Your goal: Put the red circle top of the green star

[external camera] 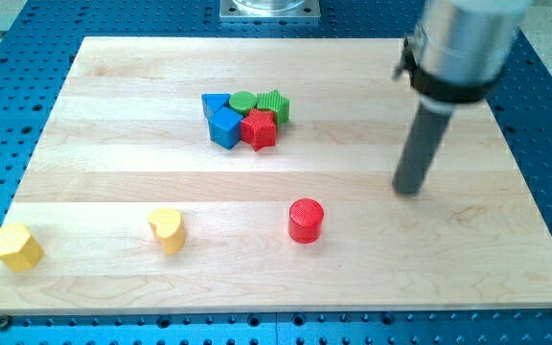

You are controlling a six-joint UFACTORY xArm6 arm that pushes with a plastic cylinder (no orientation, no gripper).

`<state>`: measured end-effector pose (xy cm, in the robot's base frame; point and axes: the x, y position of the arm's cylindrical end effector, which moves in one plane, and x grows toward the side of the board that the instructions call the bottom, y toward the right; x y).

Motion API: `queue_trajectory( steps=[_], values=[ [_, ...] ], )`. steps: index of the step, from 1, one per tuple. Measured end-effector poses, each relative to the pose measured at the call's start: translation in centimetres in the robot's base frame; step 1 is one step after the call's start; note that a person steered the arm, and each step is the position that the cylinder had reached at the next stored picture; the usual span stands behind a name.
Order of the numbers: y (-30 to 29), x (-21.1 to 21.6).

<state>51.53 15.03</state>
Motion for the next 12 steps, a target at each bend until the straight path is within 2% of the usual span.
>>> queue_trajectory(
  steps=[1,2,4,5,6,7,8,9,11,12],
  values=[
    [-5.6,3.2],
    [-6.5,5.5],
    [-14.0,4.4],
    [-13.6,0.6],
    [-10.2,-4.9],
    [-5.9,-2.8],
    [-5.4,-4.5],
    [-6.4,-9.7],
    [-3.1,-8.9],
    [-3.1,-13.7]
  ],
)
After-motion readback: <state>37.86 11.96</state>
